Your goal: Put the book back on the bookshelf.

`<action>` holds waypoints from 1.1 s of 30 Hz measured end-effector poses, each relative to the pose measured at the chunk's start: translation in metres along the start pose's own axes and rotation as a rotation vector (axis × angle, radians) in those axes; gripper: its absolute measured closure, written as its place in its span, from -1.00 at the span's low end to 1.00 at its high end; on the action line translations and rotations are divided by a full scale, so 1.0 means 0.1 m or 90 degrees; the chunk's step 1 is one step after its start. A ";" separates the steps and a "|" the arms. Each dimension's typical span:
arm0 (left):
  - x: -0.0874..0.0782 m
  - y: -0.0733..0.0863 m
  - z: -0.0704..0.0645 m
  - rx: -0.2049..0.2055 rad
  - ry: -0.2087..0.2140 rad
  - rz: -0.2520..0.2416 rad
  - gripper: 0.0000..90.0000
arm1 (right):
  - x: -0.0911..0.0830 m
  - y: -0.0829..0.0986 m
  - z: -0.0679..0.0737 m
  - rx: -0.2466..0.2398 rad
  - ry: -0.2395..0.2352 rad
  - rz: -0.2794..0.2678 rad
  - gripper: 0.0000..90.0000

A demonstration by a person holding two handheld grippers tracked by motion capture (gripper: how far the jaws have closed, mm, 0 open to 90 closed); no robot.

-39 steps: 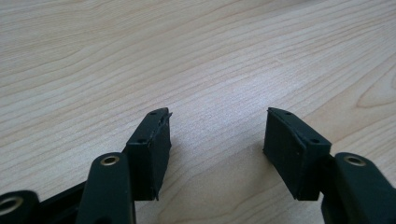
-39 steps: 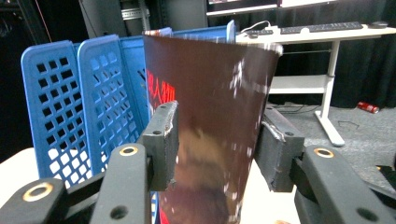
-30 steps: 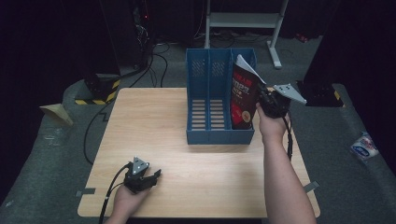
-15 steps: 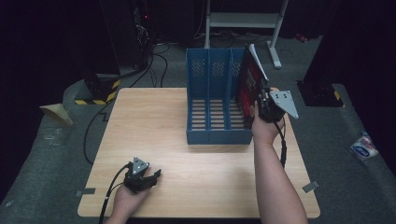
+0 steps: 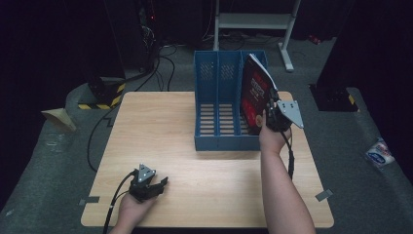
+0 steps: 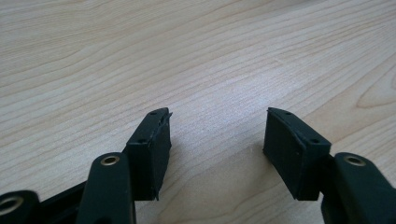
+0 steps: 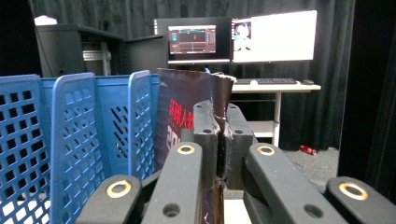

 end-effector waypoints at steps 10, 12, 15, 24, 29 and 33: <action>0.00 0.00 0.00 0.000 0.000 0.000 -0.09 | 0.10 -0.23 0.00 0.022 -0.147 0.109 0.58; 0.00 0.00 0.00 -0.002 0.001 0.000 -0.09 | 0.14 -0.24 0.01 0.024 -0.159 0.130 0.55; 0.00 0.00 0.00 0.001 -0.001 0.000 -0.09 | 0.18 -0.23 0.04 0.034 -0.168 0.145 0.49; 0.00 0.00 0.00 -0.001 0.000 0.000 -0.09 | 0.35 -0.33 0.04 0.013 -0.189 0.188 0.49; 0.00 0.00 0.00 -0.001 -0.001 -0.001 -0.08 | 0.36 -0.36 0.04 0.009 -0.159 0.200 0.91; 0.00 0.00 0.00 -0.002 -0.001 -0.001 -0.09 | 0.28 -0.38 0.07 0.018 -0.121 0.175 0.93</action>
Point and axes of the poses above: each handheld gripper's, and its own axes: x roughly forward along the jaws, y roughly out of its underside, z roughly to its left, the point moved 1 cm from there along x, roughly forward along the jaws, and after that the axes turned 1 degree about -y, right-handed, at the moved point
